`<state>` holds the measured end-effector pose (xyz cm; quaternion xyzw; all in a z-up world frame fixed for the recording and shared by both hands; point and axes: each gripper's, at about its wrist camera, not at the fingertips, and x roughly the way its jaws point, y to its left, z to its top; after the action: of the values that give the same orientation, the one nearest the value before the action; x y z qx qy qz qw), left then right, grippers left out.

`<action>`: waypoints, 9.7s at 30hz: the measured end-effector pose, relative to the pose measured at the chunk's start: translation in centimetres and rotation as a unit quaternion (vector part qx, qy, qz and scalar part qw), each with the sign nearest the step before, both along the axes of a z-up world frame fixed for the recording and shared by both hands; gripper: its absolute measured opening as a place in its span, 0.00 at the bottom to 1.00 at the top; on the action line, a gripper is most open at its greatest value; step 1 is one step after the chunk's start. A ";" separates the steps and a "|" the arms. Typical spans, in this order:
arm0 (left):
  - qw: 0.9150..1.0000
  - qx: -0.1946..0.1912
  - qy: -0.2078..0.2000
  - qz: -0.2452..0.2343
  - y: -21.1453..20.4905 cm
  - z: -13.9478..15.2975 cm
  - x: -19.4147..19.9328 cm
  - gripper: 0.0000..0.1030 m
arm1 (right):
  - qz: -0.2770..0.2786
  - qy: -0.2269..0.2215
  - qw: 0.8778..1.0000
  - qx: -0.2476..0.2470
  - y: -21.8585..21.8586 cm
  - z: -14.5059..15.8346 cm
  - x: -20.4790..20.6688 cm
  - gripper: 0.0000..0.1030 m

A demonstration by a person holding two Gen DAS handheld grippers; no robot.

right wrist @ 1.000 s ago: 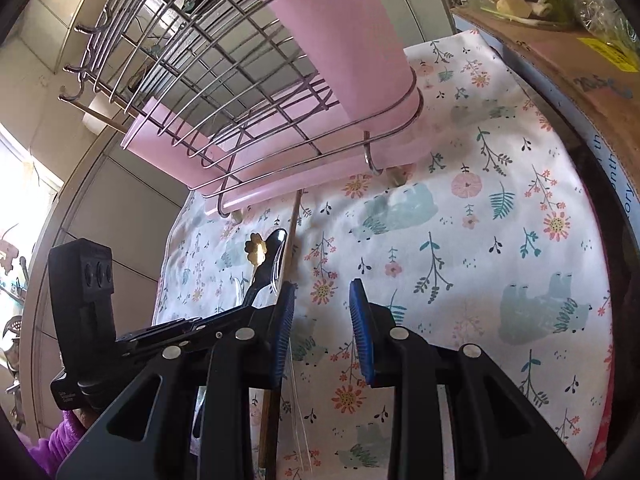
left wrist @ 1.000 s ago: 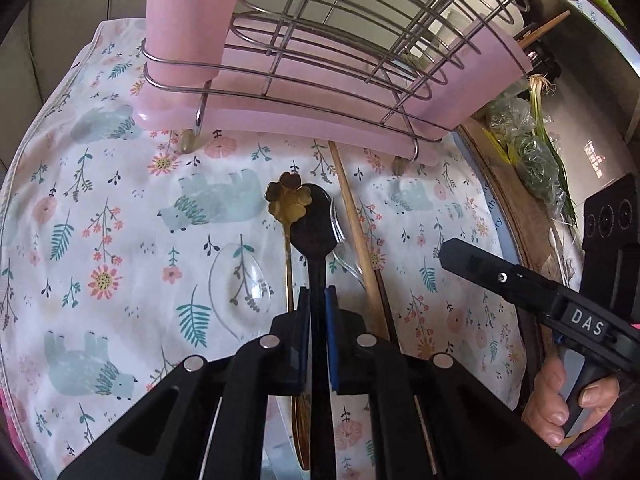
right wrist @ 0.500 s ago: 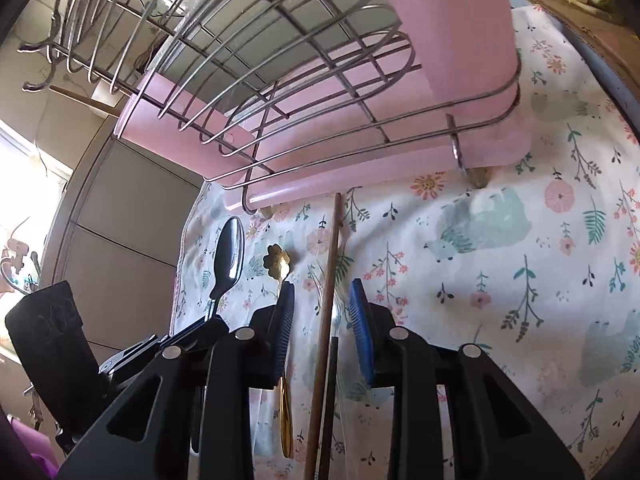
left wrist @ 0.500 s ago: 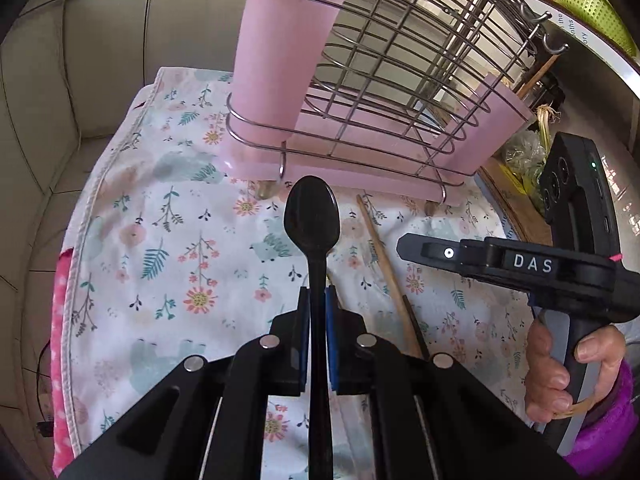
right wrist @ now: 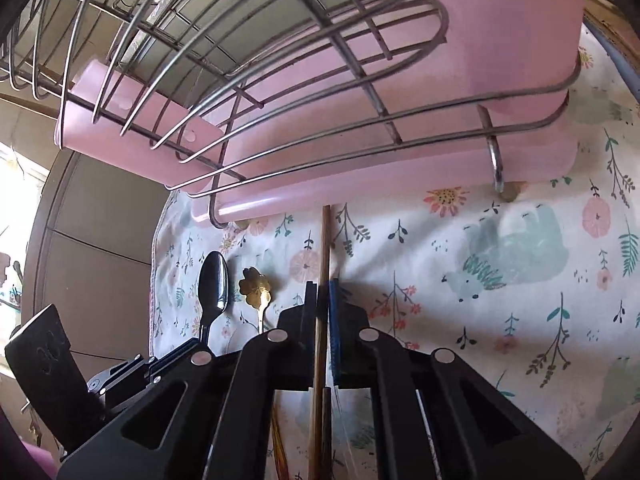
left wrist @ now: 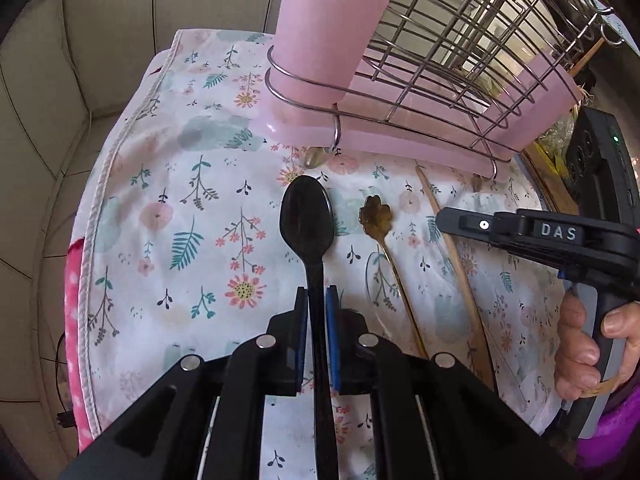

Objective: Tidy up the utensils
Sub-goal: 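Close the left tool on the black spoon while the right tool grasps a wooden chopstick, then lift the black spoon and chopstick and carry them above the pink cup, then lower the spoon and chopstick into the pink cup and open both tools, then move both open tools back down to the utensils on the cloth, then close the left tool on the clear plastic spoon while the right tool grasps a black chopstick, then lift the clear spoon and black chopstick and carry them above the pink cup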

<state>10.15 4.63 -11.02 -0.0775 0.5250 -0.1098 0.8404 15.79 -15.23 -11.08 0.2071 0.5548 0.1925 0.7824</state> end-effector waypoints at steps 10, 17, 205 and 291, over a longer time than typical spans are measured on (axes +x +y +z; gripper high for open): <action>0.996 -0.054 0.076 -0.009 1.5 -0.9 4.4 0.10 | -0.013 -0.012 0.999 0.042 -4.5 0.8 -2.4 0.06; 0.994 -0.078 0.079 0.003 2.7 -0.9 5.1 0.07 | -0.018 -0.030 0.998 0.056 -6.0 2.0 -3.8 0.06; 0.994 -0.066 0.050 0.066 -0.6 0.1 -0.3 0.25 | -0.043 -0.134 0.989 -0.036 -7.3 6.6 -11.3 0.37; 0.931 -0.084 -0.341 0.102 2.6 22.0 -4.0 0.02 | -0.101 -0.349 0.932 -0.014 -10.0 20.0 -11.2 0.05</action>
<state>6.12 7.21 10.97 -0.1589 0.1852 -0.0876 0.9658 4.56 -25.28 8.89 0.1707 0.2256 0.1644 0.9450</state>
